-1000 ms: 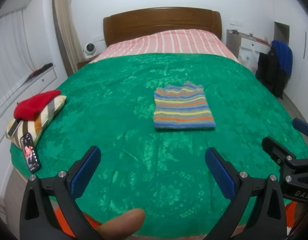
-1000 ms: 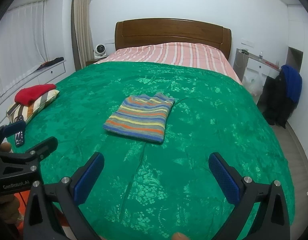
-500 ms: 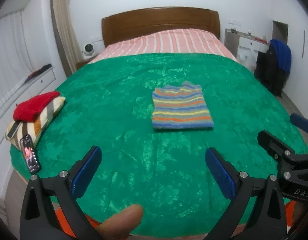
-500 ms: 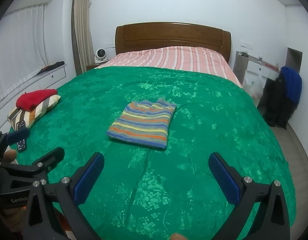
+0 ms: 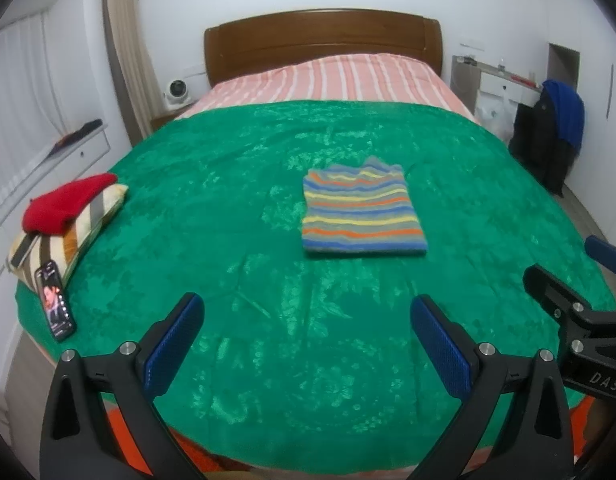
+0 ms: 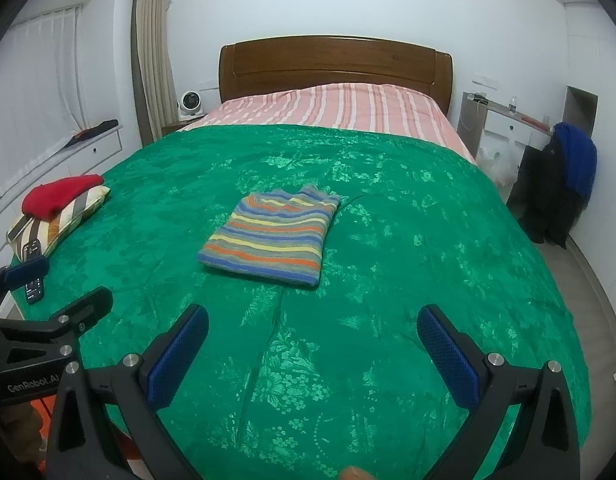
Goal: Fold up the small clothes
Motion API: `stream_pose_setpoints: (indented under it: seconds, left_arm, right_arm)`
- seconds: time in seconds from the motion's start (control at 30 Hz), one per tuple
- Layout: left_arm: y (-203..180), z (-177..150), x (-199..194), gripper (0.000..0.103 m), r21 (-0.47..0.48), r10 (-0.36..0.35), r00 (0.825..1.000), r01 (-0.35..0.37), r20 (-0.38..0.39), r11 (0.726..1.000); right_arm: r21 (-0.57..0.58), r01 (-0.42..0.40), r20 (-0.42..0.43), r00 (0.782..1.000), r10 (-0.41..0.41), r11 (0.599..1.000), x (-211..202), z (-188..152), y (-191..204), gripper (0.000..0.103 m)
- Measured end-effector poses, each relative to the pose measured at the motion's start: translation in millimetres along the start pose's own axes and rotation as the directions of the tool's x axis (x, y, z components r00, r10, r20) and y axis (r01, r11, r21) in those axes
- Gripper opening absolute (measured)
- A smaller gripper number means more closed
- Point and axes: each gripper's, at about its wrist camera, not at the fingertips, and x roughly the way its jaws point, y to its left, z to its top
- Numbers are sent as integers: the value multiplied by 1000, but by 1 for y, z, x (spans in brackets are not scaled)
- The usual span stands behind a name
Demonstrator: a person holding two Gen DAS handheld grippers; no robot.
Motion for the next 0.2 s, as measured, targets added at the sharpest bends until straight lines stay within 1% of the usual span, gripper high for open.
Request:
stream_pose_setpoints:
  seconds: [0.2]
  left_arm:
    - [0, 0, -1, 103, -18, 13, 1000, -13, 10, 1000]
  right_arm:
    - [0, 1, 1, 1000, -1, 1000, -1, 0, 1, 103]
